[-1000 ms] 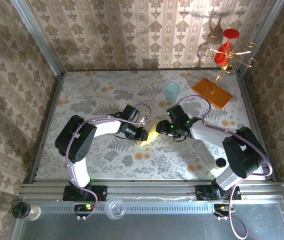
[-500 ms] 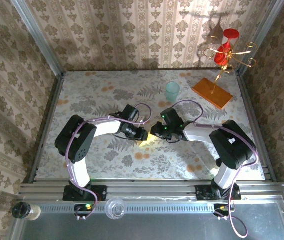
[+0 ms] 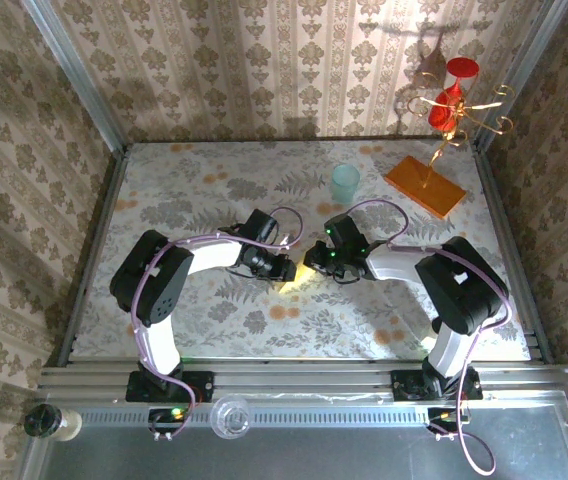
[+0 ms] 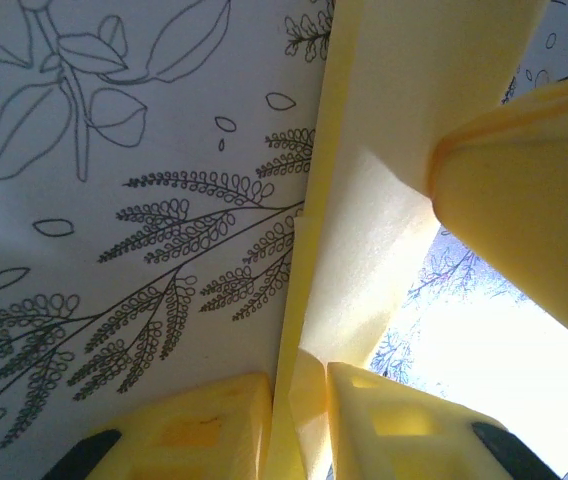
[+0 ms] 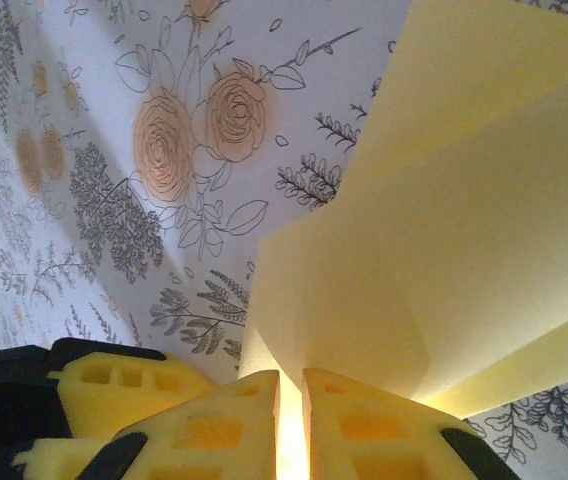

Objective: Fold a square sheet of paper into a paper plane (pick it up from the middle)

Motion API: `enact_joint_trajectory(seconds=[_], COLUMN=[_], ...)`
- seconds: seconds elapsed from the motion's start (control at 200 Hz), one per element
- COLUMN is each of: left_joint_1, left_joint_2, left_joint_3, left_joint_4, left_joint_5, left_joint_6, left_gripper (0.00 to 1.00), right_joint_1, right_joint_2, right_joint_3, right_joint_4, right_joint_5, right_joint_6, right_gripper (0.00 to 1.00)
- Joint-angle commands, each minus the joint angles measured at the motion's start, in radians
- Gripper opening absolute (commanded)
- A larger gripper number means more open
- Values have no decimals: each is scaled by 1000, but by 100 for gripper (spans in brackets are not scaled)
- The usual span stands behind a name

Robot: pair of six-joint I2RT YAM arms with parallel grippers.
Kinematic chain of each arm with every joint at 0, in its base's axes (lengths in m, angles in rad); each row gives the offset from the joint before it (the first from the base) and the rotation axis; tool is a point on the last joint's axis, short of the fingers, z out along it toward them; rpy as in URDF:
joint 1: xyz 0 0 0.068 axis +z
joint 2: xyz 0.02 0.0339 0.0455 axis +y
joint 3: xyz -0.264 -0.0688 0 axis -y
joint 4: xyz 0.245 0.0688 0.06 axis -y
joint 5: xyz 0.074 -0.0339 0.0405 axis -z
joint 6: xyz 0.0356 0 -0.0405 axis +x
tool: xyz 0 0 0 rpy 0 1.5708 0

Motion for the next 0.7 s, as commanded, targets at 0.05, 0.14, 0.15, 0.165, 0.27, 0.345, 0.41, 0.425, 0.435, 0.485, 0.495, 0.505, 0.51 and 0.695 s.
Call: enact_joint_trajectory(seconds=[0.05, 0.14, 0.15, 0.165, 0.27, 0.345, 0.41, 0.425, 0.435, 0.485, 0.495, 0.505, 0.51, 0.695], left_joint_1=[-29, -28, -29, -29, -29, -29, -29, -30, -29, -31, -30, -30, -31, -31], left_joint_2=[72, 72, 72, 73, 72, 74, 74, 74, 73, 74, 72, 73, 73, 72], left_joint_3=[-28, -31, -29, -29, -30, -30, -31, -31, -32, -31, -31, -31, -31, -35], left_joint_4=[-33, -33, -33, -33, -31, -31, -31, -31, -31, -31, -31, -30, -30, -31], left_joint_5=[-50, -50, -50, -48, -48, -48, -48, -47, -48, -48, -48, -48, -48, -48], left_joint_6=[19, 18, 18, 18, 19, 18, 18, 19, 18, 19, 19, 19, 18, 20], left_gripper=[24, 24, 24, 24, 23, 22, 22, 22, 22, 22, 22, 23, 23, 23], right_joint_1=[-5, -6, -7, -7, -7, -7, -8, -8, -8, -8, -7, -8, -8, -8], right_joint_2=[29, 32, 32, 33, 34, 34, 32, 32, 32, 34, 34, 34, 34, 47], right_joint_3=[25, 28, 29, 29, 28, 28, 26, 26, 25, 23, 23, 23, 24, 28], right_joint_4=[-18, -23, -24, -26, -38, -42, -46, -48, -48, -46, -45, -46, -46, -43], right_joint_5=[24, 24, 25, 25, 29, 32, 35, 36, 35, 36, 36, 36, 36, 19], right_joint_6=[8, 9, 9, 9, 9, 9, 9, 9, 9, 9, 9, 9, 9, 6], right_gripper=[16, 15, 15, 16, 16, 16, 16, 16, 16, 16, 16, 16, 16, 16])
